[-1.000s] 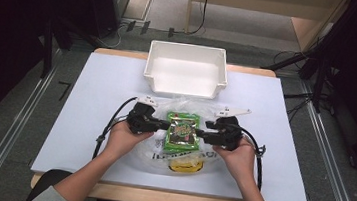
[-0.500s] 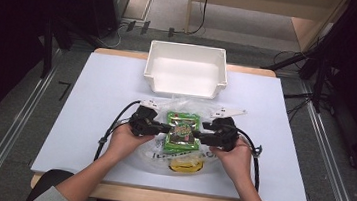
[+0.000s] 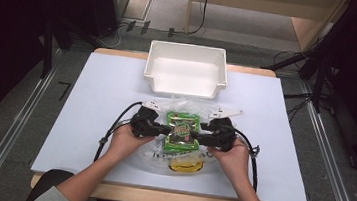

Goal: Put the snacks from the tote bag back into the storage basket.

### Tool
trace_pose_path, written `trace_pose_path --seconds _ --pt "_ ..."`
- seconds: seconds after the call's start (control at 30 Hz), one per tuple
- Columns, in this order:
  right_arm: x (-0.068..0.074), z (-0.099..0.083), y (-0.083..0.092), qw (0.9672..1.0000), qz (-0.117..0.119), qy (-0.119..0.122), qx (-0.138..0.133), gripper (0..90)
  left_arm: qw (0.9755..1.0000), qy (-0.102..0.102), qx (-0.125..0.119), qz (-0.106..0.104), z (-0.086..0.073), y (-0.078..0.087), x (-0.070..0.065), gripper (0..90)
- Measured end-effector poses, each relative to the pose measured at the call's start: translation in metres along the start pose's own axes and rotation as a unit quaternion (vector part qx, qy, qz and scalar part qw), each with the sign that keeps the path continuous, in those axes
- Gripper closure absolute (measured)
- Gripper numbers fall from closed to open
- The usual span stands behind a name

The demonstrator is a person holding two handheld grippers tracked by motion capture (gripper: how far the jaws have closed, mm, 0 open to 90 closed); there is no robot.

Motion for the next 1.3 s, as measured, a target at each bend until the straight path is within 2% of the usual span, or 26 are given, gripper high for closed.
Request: trace_pose_path --seconds 0.37,0.83,1.3 --pt "0.000 -0.001 -0.002 1.0000 -0.001 -0.004 0.003 46.4 1.0000 -0.004 0.007 0.000 -0.002 -0.001 0.000 88.1" --pt "0.004 0.000 -0.005 1.0000 0.003 -0.004 0.002 44.9 0.9999 0.009 0.008 -0.003 -0.005 -0.001 0.004 88.3" --pt "0.008 0.007 -0.011 0.9997 0.006 -0.021 -0.006 39.4 0.9998 0.018 0.012 -0.003 -0.008 -0.002 0.008 88.3"
Point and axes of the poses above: each handheld gripper's, and its own axes: y roughly backward along the jaws, z roughly out of its top, x roughly to its left, the point moved 10 cm from there along -y, roughly forward along the jaws, and after that the axes turned 4 degrees about -x, right-handed, at the moved point
